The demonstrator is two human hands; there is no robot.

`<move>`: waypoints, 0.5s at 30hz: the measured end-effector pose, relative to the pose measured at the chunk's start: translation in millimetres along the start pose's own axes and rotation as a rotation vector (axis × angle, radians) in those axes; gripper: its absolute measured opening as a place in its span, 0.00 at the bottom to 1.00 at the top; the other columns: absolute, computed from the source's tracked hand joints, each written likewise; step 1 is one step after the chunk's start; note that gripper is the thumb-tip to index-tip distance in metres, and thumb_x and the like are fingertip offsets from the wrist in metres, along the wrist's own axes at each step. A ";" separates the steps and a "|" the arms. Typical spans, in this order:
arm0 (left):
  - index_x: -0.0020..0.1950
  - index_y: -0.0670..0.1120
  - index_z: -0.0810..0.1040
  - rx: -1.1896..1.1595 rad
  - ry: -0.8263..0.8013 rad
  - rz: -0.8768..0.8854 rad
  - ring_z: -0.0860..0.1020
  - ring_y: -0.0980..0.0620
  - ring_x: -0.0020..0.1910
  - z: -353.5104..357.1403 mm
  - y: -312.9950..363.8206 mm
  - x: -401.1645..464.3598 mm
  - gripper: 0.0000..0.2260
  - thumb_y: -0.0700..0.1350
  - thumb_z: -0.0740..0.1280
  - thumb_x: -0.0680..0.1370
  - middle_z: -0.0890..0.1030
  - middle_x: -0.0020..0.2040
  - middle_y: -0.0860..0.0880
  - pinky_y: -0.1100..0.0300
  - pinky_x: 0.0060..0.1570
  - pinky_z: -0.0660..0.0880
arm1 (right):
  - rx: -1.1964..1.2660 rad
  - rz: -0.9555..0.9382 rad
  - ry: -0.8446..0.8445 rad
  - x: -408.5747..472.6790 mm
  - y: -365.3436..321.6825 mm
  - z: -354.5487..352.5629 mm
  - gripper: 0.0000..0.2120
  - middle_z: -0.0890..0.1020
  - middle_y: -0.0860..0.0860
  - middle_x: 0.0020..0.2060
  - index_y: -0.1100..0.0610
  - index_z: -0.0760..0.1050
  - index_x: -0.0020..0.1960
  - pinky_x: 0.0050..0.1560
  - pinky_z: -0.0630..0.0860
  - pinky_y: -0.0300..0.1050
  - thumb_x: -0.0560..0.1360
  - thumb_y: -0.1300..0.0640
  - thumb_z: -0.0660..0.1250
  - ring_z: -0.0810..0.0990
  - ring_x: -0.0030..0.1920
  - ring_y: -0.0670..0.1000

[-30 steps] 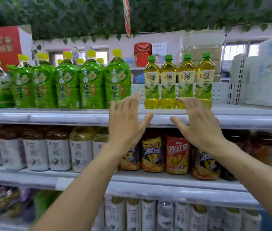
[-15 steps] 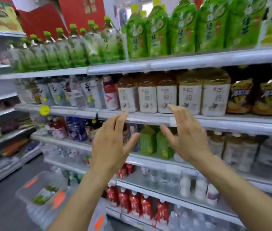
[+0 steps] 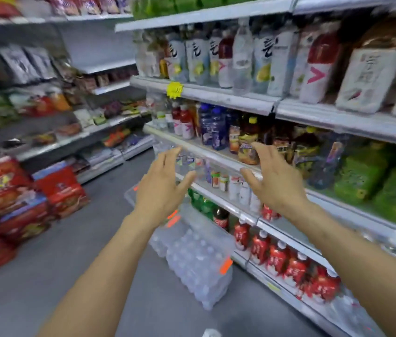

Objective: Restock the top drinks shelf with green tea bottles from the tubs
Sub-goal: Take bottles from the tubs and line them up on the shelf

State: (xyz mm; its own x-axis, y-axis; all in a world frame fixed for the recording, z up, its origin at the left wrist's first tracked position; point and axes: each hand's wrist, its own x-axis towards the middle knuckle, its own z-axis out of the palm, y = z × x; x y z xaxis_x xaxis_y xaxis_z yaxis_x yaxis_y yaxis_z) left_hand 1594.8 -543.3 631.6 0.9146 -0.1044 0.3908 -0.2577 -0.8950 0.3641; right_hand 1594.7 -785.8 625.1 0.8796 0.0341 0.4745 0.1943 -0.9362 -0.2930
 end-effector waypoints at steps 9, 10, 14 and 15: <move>0.78 0.51 0.61 -0.062 -0.176 -0.228 0.76 0.46 0.63 59.8 -174.1 134.6 0.30 0.62 0.62 0.80 0.69 0.72 0.48 0.42 0.58 0.76 | 0.117 0.117 -0.268 135.2 -34.2 176.8 0.25 0.70 0.53 0.69 0.52 0.60 0.74 0.51 0.71 0.52 0.80 0.45 0.61 0.72 0.66 0.57; 0.78 0.50 0.61 -0.074 -0.200 -0.250 0.77 0.47 0.62 69.0 -193.3 149.2 0.31 0.63 0.63 0.80 0.70 0.72 0.48 0.42 0.59 0.76 | 0.122 0.125 -0.301 148.5 -36.4 196.0 0.25 0.70 0.53 0.68 0.51 0.60 0.74 0.51 0.71 0.52 0.80 0.45 0.61 0.73 0.65 0.57; 0.78 0.48 0.63 -0.158 -0.264 -0.364 0.74 0.46 0.66 106.1 -263.2 188.9 0.29 0.54 0.67 0.80 0.71 0.72 0.46 0.43 0.63 0.74 | 0.153 0.171 -0.440 191.6 -50.1 266.5 0.26 0.69 0.52 0.71 0.50 0.59 0.75 0.54 0.72 0.52 0.80 0.46 0.61 0.73 0.66 0.57; 0.78 0.47 0.63 -0.185 -0.285 -0.391 0.74 0.45 0.67 115.2 -279.6 193.9 0.29 0.53 0.68 0.80 0.71 0.72 0.45 0.44 0.63 0.74 | 0.165 0.190 -0.479 199.0 -54.5 283.2 0.25 0.70 0.52 0.71 0.50 0.59 0.74 0.55 0.73 0.52 0.80 0.46 0.61 0.73 0.66 0.57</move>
State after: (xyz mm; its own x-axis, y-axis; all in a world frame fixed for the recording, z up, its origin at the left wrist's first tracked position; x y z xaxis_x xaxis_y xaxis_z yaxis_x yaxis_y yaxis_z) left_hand 1880.2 -363.3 508.1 0.9955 0.0857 -0.0405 0.0930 -0.8015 0.5908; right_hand 1882.1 -628.9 500.4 0.9979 0.0614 -0.0203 0.0441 -0.8751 -0.4819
